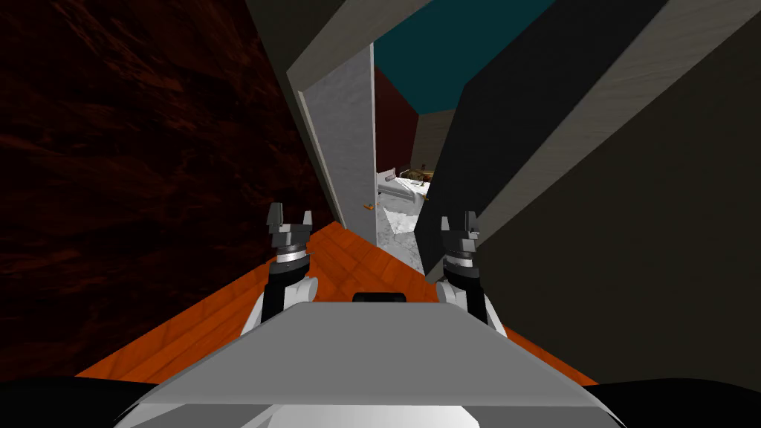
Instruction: Push the door open
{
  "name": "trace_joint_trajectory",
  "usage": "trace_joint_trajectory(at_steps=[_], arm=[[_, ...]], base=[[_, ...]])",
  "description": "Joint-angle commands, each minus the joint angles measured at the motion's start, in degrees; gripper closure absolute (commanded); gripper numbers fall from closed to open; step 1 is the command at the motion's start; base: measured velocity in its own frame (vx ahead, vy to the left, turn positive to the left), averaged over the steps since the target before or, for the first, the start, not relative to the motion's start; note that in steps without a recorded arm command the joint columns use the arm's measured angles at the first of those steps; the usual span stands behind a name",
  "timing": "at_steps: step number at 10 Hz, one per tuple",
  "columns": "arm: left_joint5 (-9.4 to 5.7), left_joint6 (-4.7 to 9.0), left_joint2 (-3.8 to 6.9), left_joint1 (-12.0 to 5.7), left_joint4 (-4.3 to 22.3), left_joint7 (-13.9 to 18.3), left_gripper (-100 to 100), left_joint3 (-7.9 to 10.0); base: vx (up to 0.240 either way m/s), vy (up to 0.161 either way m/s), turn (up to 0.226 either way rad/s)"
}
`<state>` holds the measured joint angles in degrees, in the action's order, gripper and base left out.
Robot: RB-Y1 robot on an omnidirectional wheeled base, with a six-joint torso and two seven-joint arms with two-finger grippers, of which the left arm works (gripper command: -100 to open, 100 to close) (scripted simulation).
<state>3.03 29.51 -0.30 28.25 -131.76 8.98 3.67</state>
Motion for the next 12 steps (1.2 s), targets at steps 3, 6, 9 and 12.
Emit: trace_joint_trajectory(at_steps=[3,6,9,12], arm=[[0.09,0.68,0.98,-1.14,4.1,-0.2,-100,-0.88],[0.18,1.39,1.79,-2.36,8.5,-0.5,-100,-1.81],[0.27,2.05,2.42,-3.47,12.6,-0.7,-100,-2.66],[0.37,2.81,3.01,-4.75,17.2,-0.9,-100,-3.64]], base=[[0.101,0.040,-0.059],[0.099,0.052,-0.070],[0.097,0.056,-0.057],[0.091,0.052,-0.076]])
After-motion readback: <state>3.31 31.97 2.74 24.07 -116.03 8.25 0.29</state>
